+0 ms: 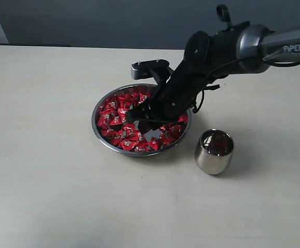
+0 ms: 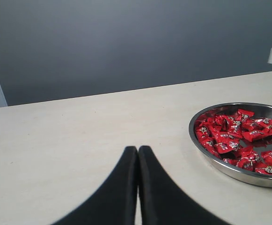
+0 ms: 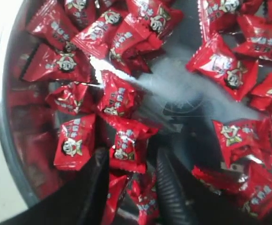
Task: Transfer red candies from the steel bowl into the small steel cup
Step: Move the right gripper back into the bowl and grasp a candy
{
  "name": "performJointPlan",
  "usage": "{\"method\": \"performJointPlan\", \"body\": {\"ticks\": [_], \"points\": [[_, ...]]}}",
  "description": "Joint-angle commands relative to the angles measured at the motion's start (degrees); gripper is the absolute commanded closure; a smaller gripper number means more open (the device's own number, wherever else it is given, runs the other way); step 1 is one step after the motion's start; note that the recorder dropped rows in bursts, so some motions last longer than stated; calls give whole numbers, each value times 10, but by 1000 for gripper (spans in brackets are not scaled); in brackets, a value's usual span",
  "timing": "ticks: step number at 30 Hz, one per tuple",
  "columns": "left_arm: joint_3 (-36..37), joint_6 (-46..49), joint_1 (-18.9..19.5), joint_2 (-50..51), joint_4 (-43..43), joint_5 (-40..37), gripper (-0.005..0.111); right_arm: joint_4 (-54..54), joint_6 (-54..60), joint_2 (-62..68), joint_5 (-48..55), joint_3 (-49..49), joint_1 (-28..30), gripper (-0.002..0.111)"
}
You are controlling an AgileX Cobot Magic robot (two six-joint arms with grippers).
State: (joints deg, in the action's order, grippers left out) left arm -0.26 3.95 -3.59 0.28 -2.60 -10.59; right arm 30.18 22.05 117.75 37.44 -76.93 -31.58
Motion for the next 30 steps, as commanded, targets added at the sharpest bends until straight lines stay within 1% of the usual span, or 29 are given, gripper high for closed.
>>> {"method": "performJointPlan", "body": {"ticks": [1,4,12,13,15,16,17,18,22,25,28,30], "points": [[3,0,0,-3,-1,3,105,29,23,23,3,-19,1,74],[3,0,0,-3,-1,3,105,54,44,35,5,-22,1,74],[3,0,0,-3,-1,3,105,49,44,54,3,-22,1,74],[3,0,0,-3,-1,3,105,49,44,57,1,-22,1,75],[3,0,0,-3,-1,3,105,49,44,57,-7,-22,1,87],[3,0,0,-3,-1,3,105,52,44,57,-13,-22,1,100],[3,0,0,-3,-1,3,105,52,44,56,-16,-22,1,106],[3,0,0,-3,-1,3,105,52,44,54,-16,-22,1,109],[3,0,0,-3,-1,3,105,49,44,26,-19,-22,1,109],[3,0,0,-3,-1,3,105,23,44,-35,-12,-22,1,109],[3,0,0,-3,-1,3,105,-39,10,-113,35,-22,1,109],[3,0,0,-3,-1,3,105,-109,-47,-163,72,-22,1,109]]}}
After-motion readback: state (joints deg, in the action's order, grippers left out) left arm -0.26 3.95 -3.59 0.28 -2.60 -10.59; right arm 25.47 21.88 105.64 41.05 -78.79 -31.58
